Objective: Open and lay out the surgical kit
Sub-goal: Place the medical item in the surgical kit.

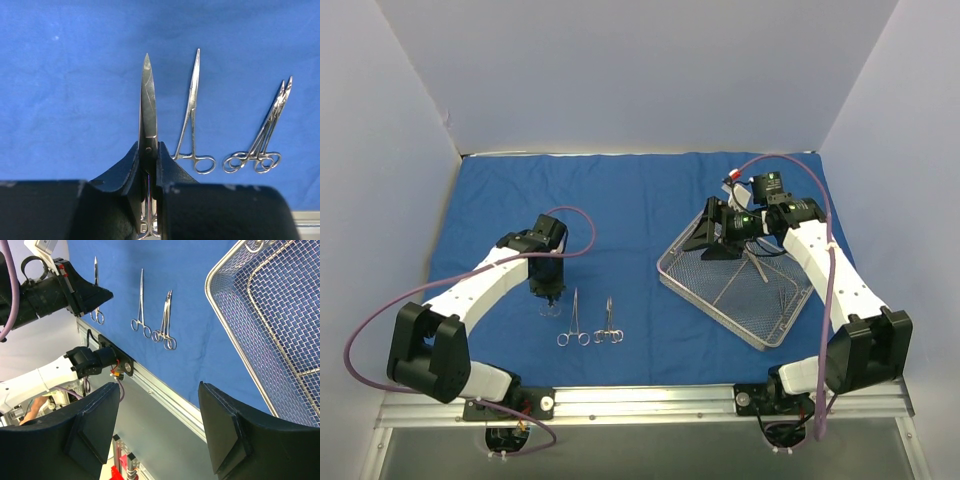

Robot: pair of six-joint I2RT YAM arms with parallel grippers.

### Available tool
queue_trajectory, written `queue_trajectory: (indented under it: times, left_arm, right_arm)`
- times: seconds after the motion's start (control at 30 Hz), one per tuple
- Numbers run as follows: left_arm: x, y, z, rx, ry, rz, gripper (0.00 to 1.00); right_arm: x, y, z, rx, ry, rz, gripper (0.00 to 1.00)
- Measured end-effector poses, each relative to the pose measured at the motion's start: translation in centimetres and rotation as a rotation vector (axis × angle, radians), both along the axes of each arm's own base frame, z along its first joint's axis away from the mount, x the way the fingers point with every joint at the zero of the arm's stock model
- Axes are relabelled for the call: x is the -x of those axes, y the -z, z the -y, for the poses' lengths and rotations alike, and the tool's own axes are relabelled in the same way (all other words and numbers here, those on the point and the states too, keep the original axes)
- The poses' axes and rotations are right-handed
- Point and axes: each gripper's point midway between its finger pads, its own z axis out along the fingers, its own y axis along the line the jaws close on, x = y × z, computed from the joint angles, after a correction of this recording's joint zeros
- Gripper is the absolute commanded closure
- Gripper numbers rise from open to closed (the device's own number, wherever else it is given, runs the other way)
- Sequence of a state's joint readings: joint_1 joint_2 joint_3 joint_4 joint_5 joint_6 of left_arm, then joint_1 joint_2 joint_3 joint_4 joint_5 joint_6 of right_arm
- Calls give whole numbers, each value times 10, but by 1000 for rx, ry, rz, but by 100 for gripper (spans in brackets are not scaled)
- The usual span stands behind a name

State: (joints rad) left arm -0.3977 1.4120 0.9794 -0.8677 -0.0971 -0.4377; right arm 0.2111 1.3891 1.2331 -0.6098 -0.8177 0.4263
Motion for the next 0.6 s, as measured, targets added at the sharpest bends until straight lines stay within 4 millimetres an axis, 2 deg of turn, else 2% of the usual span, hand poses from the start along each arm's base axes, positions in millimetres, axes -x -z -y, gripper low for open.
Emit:
queue_trajectory:
  times: [0.13,0.3,0.4,0.6]
  left_arm:
    - [-9,-8,-2,-22,55,33,98]
    - [-40,-32,5,-25,112,124,98]
    - [-42,-31,3,-24,107,129,98]
    - [-36,-15,-7,-32,80,82,98]
  right_arm:
    - [0,-2,1,3,-1,13,35]
    - [0,-2,1,7,-1,20,35]
    - [0,-2,1,8,0,21,35]
    - [-3,-2,2,15,6,33,35]
